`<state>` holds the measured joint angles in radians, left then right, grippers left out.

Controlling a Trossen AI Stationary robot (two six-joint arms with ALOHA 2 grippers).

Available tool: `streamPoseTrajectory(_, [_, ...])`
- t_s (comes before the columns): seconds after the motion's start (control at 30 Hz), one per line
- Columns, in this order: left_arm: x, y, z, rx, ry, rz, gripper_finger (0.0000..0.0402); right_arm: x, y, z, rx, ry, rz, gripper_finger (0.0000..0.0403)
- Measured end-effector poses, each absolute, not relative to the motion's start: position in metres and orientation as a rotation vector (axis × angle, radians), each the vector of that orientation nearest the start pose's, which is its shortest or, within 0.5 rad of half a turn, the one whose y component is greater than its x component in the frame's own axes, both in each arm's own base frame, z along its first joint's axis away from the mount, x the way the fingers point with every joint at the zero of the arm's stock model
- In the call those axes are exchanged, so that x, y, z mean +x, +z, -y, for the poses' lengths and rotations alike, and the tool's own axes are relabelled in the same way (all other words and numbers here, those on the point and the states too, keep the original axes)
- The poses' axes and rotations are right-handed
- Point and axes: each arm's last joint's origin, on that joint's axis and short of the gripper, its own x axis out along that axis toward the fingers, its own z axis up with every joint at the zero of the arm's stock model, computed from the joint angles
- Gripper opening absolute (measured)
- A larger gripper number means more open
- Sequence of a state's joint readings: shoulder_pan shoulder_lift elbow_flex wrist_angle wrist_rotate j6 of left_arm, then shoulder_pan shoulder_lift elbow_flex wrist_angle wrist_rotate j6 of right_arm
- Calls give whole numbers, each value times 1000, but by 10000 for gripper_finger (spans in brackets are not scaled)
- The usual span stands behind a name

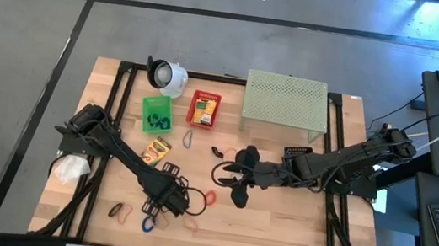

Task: Pick & Place Office Desk Supplies
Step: Put the yellow spring keychain into the green basket

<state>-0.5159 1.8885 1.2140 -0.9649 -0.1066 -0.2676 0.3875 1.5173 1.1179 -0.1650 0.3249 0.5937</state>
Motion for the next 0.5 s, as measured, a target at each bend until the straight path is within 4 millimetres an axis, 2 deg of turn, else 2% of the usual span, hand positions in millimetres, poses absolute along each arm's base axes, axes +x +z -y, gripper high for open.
streamPoseTrajectory(0.33, [275, 138, 153, 287, -107, -1606, 230, 313, 277, -121, 383, -87, -522, 203])
streamPoseTrajectory(0.5, [275, 137, 153, 277, -106, -1597, 199, 313, 277, -121, 383, -87, -520, 204])
